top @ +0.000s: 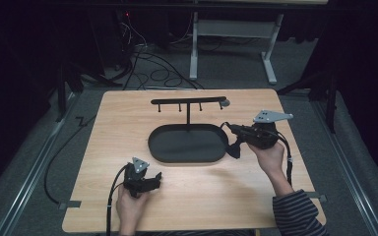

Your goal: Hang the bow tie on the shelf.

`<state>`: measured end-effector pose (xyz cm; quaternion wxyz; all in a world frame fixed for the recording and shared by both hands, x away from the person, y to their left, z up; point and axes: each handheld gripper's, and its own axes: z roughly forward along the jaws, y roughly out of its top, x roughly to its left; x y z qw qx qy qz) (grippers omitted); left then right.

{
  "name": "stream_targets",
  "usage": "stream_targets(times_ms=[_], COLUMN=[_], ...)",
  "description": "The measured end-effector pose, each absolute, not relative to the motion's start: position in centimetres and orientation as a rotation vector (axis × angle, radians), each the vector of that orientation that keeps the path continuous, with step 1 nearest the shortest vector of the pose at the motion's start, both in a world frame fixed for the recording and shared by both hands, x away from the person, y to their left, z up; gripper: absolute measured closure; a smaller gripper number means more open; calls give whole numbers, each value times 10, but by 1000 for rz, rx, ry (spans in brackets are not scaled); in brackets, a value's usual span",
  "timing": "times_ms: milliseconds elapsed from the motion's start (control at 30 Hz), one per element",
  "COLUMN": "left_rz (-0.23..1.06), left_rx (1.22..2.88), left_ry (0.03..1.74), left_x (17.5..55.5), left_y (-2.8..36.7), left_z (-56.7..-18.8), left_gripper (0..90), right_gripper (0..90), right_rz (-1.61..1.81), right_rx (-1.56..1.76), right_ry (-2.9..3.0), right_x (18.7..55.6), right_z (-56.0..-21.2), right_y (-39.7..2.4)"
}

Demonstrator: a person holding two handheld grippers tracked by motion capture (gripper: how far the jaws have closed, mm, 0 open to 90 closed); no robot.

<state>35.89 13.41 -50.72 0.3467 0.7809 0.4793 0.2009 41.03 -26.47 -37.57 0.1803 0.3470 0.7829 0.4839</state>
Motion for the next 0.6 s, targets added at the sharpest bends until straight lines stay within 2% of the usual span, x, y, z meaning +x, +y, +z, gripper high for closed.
stream_targets(times_ms=[600], left_rz=[521], left_rx=[2026], left_ry=[1243], left_x=[359], left_y=[134], left_z=[-507], left_gripper=[212], right_gripper=[900], right_rz=[1363], right_rx=[983], right_ry=[2179], right_x=[431], right_z=[-357], right_y=[-254])
